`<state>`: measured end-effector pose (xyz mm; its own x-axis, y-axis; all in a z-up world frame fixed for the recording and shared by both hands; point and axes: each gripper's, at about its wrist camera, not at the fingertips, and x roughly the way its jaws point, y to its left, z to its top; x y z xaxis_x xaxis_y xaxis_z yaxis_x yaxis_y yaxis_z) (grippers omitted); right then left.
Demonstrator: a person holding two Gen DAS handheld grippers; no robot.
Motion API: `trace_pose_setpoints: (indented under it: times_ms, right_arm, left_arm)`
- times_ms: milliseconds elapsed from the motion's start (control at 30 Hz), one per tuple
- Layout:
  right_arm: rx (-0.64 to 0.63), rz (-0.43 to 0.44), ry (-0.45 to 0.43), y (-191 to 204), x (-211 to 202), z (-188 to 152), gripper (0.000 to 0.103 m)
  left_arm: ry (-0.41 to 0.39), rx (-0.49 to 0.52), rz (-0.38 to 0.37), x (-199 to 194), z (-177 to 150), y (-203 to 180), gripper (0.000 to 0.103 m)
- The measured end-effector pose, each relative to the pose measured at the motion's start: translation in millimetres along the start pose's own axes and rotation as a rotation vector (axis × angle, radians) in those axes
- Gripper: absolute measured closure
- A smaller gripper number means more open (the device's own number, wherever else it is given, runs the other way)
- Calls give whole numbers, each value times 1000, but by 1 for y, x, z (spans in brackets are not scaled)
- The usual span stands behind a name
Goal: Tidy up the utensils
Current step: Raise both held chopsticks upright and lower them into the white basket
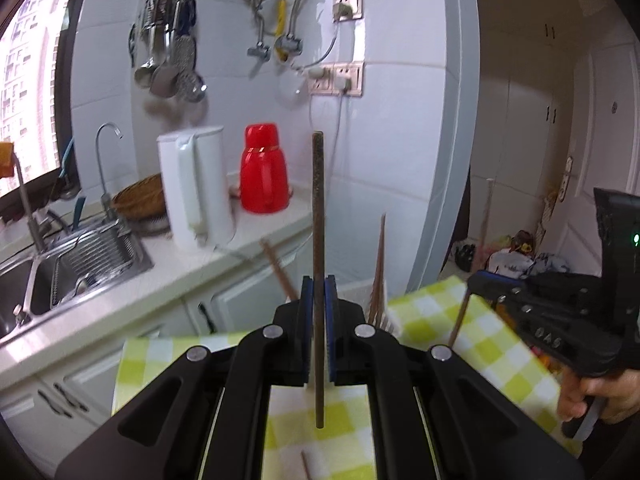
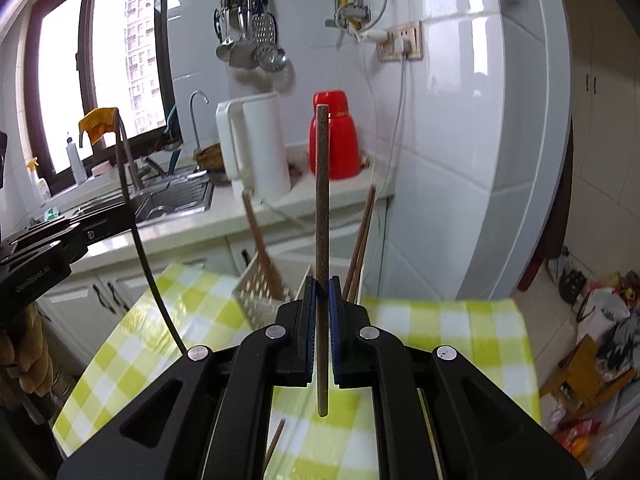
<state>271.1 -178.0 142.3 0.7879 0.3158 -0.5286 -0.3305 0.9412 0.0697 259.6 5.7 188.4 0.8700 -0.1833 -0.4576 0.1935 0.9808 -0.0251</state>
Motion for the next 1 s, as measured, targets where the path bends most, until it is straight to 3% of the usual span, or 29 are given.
trace_pose_setpoints:
  times_ms: [233,400,1000]
  right_arm:
    - [6,-20,-42,-10,16,42,97]
    - [14,-21,-42,-15,43,58,97]
    - [46,-6,37,-17,118,42,97]
  left_arm:
    - [-45,4,-8,25,49,-7,97]
    - [-42,1,-8,53,63,-6,97]
    - [36,-65,17,133,24,17,97]
